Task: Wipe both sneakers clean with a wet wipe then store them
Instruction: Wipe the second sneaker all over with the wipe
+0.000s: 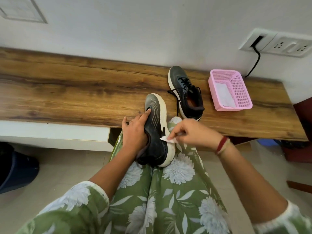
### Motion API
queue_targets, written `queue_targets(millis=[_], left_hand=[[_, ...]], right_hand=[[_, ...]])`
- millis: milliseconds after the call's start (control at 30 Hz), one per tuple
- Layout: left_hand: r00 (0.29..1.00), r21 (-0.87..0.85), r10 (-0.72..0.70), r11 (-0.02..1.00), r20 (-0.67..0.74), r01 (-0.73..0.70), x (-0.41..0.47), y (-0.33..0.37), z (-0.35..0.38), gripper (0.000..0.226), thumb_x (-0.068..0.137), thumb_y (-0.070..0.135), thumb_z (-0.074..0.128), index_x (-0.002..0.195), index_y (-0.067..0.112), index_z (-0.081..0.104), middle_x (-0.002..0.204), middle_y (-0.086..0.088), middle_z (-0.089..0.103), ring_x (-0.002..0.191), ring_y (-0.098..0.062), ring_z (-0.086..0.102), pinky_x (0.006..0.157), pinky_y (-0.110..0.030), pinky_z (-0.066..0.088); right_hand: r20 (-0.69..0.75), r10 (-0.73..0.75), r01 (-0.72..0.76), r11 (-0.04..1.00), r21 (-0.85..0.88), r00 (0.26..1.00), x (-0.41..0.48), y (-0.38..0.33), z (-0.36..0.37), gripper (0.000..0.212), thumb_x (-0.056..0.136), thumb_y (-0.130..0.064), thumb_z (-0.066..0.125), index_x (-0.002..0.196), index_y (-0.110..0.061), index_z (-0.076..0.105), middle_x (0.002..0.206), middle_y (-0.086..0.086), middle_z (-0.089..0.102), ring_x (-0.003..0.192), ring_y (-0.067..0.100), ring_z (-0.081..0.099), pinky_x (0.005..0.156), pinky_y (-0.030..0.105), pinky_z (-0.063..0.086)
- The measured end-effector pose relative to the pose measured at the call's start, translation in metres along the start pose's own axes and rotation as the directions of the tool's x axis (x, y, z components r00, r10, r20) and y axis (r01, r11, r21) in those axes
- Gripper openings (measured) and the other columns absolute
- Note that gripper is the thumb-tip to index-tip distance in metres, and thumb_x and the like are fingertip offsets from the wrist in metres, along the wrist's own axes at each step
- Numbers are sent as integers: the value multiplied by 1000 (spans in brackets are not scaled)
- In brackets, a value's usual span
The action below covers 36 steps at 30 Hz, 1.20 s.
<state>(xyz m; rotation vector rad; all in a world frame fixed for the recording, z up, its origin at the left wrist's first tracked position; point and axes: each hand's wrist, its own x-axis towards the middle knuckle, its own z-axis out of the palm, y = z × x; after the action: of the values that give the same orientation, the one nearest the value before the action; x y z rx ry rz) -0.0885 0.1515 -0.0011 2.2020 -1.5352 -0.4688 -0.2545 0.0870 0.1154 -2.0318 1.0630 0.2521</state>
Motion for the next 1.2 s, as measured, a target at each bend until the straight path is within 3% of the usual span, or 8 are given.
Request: queue_targets(millis=[167, 433, 533, 633, 733, 833, 1067, 1200], left_hand=[[998, -62, -68, 996, -5, 68, 2, 0, -2, 61, 88, 13, 52, 143, 30, 35, 128, 0, 58, 119, -17, 52, 112, -45, 15], [999, -32, -51, 998, -13, 50, 3, 1, 1, 59, 89, 14, 51, 142, 33, 35, 123, 3, 62, 116, -14, 55, 113, -50, 11], [1000, -25, -25, 999, -13, 25, 3, 0, 1, 57, 89, 17, 52, 142, 33, 36, 119, 4, 63, 113, -14, 56, 113, -51, 10], [999, -27, -42, 999, -10, 41, 5, 0, -2, 59, 88, 13, 52, 142, 31, 37, 114, 2, 65, 110, -17, 57, 113, -50, 9], [999, 10, -48, 999, 5, 48, 5, 1, -4, 62, 86, 11, 52, 142, 32, 36, 115, 1, 65, 111, -19, 56, 113, -50, 7], [999, 48, -44, 998, 8, 43, 5, 3, -4, 61, 87, 14, 51, 143, 31, 36, 121, 2, 63, 112, -19, 56, 113, -51, 6], [998, 82, -59, 995, 0, 59, 6, 5, -6, 57, 89, 14, 49, 143, 32, 37, 117, -1, 65, 111, -22, 55, 113, -53, 4], [1000, 110, -25, 994, 6, 25, 6, 6, -5, 58, 88, 17, 51, 143, 32, 36, 124, 1, 62, 117, -21, 52, 113, -55, 2]], right_hand=[[-334, 12, -48, 994, -100, 943, 36, 0, 20, 26, 91, -7, 53, 109, -14, 70, 110, 2, 67, 103, 16, 59, 96, 25, 42], [-543, -76, -63, 971, -233, 836, -29, -8, 91, 28, 80, 1, 58, 103, -11, 68, 90, 6, 62, 85, 25, 55, 78, 38, 48], [-456, -44, -11, 993, -117, 889, -52, -4, 91, 29, 78, 0, 63, 101, -16, 71, 88, 0, 63, 82, 17, 57, 75, 27, 49], [-353, 125, -3, 945, 326, 927, -44, 5, 52, 20, 86, -11, 64, 94, -28, 72, 88, -3, 66, 72, 5, 53, 67, 17, 43], [-522, 149, -35, 974, 223, 840, -8, 13, 32, 23, 89, -8, 58, 102, -22, 71, 102, -4, 66, 82, 6, 58, 77, 22, 48], [-450, 119, -85, 992, 95, 885, 21, 13, 47, 27, 91, -6, 52, 109, -17, 70, 111, 4, 65, 101, 18, 59, 93, 28, 45], [-591, 9, -84, 991, -100, 806, -30, 1, 98, 34, 88, -1, 49, 117, -12, 64, 104, 7, 59, 98, 23, 53, 87, 33, 41], [-477, -18, -42, 993, -114, 879, -60, -1, 99, 31, 89, -4, 51, 114, -16, 65, 103, 0, 60, 97, 17, 53, 92, 32, 44]])
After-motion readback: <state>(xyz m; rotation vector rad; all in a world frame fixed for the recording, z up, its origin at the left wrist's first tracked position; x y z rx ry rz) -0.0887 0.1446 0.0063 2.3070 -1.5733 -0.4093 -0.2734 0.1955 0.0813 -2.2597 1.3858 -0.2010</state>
